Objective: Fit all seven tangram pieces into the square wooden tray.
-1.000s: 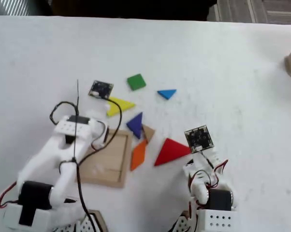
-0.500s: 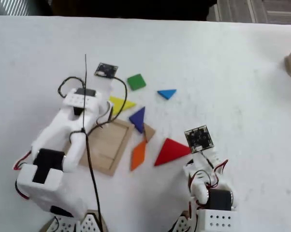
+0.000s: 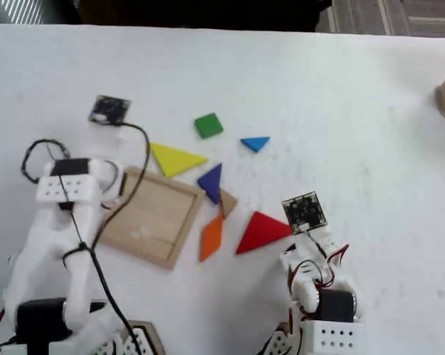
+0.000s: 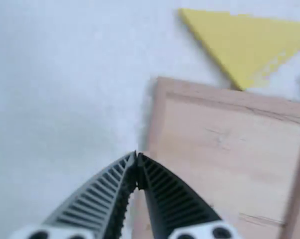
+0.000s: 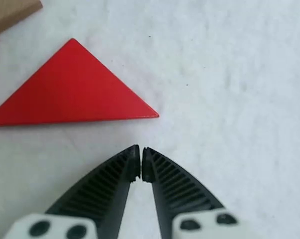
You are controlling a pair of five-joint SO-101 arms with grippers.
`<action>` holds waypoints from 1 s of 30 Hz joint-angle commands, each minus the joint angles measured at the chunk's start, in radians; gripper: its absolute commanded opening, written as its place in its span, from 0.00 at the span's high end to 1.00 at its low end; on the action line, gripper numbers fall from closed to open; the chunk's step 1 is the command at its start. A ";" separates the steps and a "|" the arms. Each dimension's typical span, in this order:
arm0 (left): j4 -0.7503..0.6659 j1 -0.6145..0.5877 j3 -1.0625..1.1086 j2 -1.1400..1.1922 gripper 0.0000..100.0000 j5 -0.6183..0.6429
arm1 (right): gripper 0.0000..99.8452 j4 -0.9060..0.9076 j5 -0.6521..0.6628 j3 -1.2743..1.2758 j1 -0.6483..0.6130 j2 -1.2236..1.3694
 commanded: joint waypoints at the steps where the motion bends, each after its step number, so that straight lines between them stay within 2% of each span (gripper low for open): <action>1: -0.061 -0.111 0.002 0.064 0.98 -0.083 | 0.98 -0.016 0.008 0.002 0.010 -0.008; 8: -0.123 -0.176 -0.020 0.257 0.98 -0.106 | 0.98 -0.016 0.008 0.002 0.010 -0.008; 13: -0.089 -0.125 0.015 0.228 0.98 -0.109 | 0.98 -0.016 0.008 0.002 0.010 -0.008; 27: -0.089 0.065 0.347 -0.140 0.98 -0.097 | 0.98 -0.016 0.008 0.002 0.010 -0.008; 30: -0.089 0.128 0.402 -0.228 0.98 -0.003 | 0.98 -0.016 0.008 0.002 0.010 -0.008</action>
